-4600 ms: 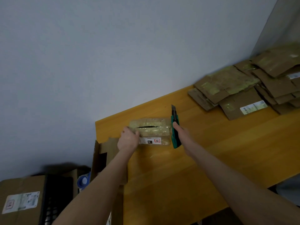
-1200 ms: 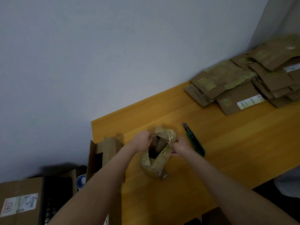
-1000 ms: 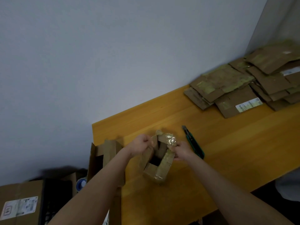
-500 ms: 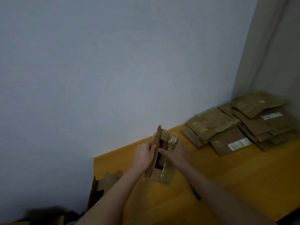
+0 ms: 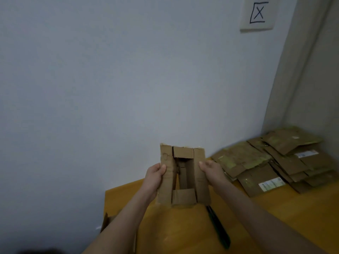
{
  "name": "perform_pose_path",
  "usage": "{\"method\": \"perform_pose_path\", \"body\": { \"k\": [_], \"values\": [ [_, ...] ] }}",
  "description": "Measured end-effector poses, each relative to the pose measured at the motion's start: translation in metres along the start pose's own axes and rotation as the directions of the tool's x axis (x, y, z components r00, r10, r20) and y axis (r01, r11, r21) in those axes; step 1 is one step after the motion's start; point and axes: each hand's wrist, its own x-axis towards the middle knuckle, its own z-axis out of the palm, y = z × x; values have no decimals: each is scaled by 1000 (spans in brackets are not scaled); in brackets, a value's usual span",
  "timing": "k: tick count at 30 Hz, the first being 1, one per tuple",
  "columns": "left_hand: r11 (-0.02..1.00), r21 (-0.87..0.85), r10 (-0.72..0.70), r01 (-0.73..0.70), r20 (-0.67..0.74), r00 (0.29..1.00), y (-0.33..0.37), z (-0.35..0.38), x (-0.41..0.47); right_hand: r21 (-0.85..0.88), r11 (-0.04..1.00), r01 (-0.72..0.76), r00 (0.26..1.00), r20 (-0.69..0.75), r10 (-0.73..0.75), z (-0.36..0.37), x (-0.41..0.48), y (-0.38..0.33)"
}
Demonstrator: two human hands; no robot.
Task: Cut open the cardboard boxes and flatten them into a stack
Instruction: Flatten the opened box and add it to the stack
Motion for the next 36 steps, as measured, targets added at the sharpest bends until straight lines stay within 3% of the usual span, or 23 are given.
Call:
{"method": "perform_pose_path", "body": {
  "k": [3, 5, 7, 9, 13, 14, 17, 19, 26, 30, 32, 33, 36],
  "values": [
    [999, 20, 31, -31, -17, 999, 6, 5, 0, -357, 920, 162, 967, -128, -221, 4, 4, -16],
    [980, 166, 114, -107, -30, 993, 11, 12, 1, -732, 651, 203, 931, -61, -359, 7, 6, -24],
    [944, 270, 198, -189, -5, 980, 16, 14, 0, -901, 382, 204, 906, 26, -423, 7, 10, -26],
    [892, 367, 255, -264, 73, 964, 21, 12, 1, -938, 299, 175, 901, 30, -433, 2, 13, -25],
    [763, 532, 284, -368, 236, 929, 23, 9, 3, -928, 317, 195, 906, 47, -421, -7, 15, -25],
    [745, 550, 293, -377, 238, 926, 22, 6, 4, -902, 363, 234, 911, 73, -406, -10, 15, -25],
    [725, 570, 323, -386, 213, 922, 21, -8, 12, -693, 642, 327, 936, 143, -322, -18, 12, -22],
    [725, 569, 336, -388, 199, 920, 23, -15, 16, -564, 747, 352, 933, 149, -327, -19, 9, -20],
    [697, 617, 372, -365, 125, 920, 12, -13, 19, -256, 883, 394, 918, 68, -391, -2, -1, -16],
    [729, 649, 365, -217, -100, 926, -3, -21, 16, -333, 871, 362, 924, 3, -382, 4, 2, -5],
    [875, 465, 255, -134, -209, 944, -15, -24, 14, -339, 886, 316, 931, -68, -358, 4, 5, -1],
    [943, 328, 137, -55, -232, 963, -20, -24, 12, -331, 895, 301, 931, -101, -351, 4, 7, -1],
    [962, 127, -221, 241, -152, 963, -35, -16, 5, -302, 909, 288, 930, -139, -341, 6, 8, -1]
  ]
}}
